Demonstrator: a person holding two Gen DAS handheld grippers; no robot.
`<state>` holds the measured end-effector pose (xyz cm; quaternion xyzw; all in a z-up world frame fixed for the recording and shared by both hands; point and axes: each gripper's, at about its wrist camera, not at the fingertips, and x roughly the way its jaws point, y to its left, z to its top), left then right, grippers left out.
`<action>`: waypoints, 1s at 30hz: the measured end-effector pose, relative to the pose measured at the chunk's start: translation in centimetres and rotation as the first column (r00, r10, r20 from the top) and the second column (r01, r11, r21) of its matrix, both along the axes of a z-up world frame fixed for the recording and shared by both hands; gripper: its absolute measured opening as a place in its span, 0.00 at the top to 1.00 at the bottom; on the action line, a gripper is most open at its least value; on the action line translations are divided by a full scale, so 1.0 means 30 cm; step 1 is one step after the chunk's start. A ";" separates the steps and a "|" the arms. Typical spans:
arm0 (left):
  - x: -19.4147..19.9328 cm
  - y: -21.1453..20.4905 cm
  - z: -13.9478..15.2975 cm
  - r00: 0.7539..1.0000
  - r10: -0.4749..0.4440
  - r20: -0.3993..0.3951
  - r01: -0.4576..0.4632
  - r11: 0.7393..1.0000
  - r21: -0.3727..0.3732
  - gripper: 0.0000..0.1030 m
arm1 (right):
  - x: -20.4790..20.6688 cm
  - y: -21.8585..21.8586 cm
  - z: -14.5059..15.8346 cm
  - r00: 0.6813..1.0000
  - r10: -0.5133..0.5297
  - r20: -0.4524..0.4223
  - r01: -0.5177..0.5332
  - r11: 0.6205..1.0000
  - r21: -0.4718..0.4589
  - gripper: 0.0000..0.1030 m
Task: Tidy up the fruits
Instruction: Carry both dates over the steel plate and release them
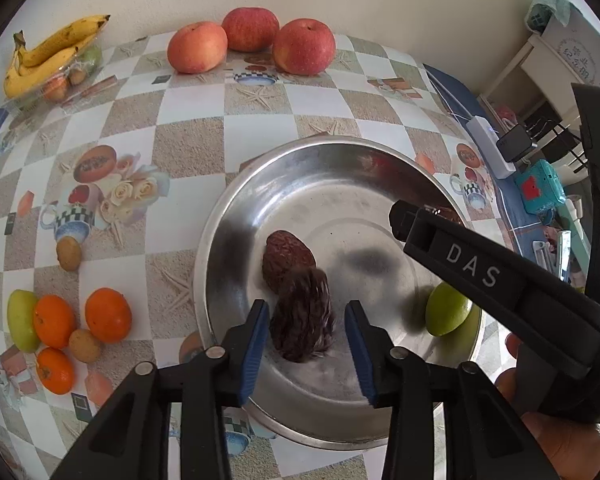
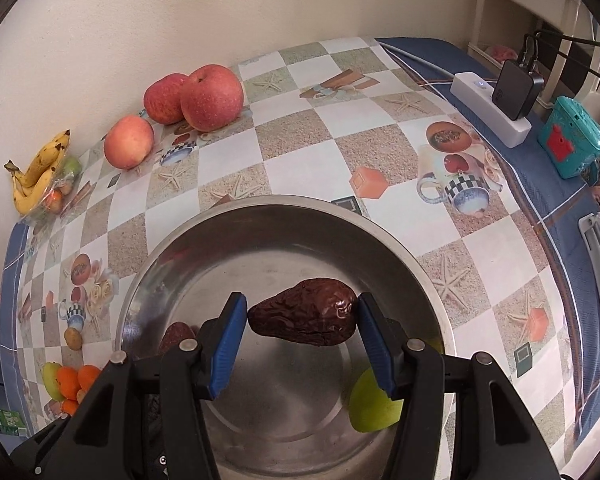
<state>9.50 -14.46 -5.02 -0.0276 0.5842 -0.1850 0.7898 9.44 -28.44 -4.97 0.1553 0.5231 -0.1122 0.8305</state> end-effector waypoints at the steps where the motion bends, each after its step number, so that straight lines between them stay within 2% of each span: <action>1: -0.002 -0.001 0.000 1.000 -0.001 -0.001 0.001 1.000 -0.003 0.52 | -0.001 -0.002 0.002 1.000 -0.001 0.001 0.001 1.000 0.003 0.43; 8: -0.020 0.018 0.026 1.000 0.006 0.018 -0.006 1.000 -0.010 0.52 | -0.033 0.006 0.049 1.000 0.012 0.024 -0.011 0.999 -0.031 0.43; 10: -0.017 0.040 0.034 0.999 0.030 0.029 -0.030 1.000 -0.003 0.47 | -0.047 0.013 0.060 0.999 0.022 0.029 -0.021 0.999 -0.041 0.43; 11: -0.015 0.054 0.035 0.998 0.046 0.037 -0.046 0.999 0.005 0.42 | -0.055 0.020 0.065 0.999 0.031 0.030 -0.030 0.998 -0.051 0.43; 16: 0.007 0.154 0.036 0.987 0.150 0.062 -0.153 0.987 0.049 0.35 | -0.088 0.055 0.055 0.996 0.084 0.008 -0.082 0.992 -0.097 0.43; 19: 0.018 0.213 0.035 0.975 0.203 0.091 -0.211 0.974 0.086 0.28 | -0.095 0.076 0.033 0.994 0.106 -0.009 -0.107 0.991 -0.078 0.43; 20: 0.022 0.230 0.033 0.971 0.217 0.099 -0.227 0.969 0.100 0.23 | -0.095 0.084 0.029 0.994 0.111 -0.013 -0.111 0.991 -0.073 0.43; 25: 0.035 0.299 0.023 0.958 0.265 0.112 -0.280 0.950 0.139 0.21 | -0.096 0.128 0.028 0.990 0.142 -0.016 -0.143 0.986 -0.091 0.43; 26: 0.037 0.309 0.020 0.956 0.272 0.109 -0.286 0.948 0.140 0.18 | -0.095 0.134 0.028 0.989 0.147 -0.015 -0.148 0.985 -0.086 0.43; 28: 0.041 0.327 0.018 0.951 0.287 0.112 -0.301 0.943 0.144 0.02 | -0.093 0.144 0.028 0.988 0.153 -0.015 -0.154 0.985 -0.077 0.43; 30: 0.041 0.339 0.023 0.946 0.296 0.129 -0.314 0.938 0.149 0.00 | -0.093 0.157 0.027 0.987 0.162 -0.015 -0.162 0.984 -0.077 0.42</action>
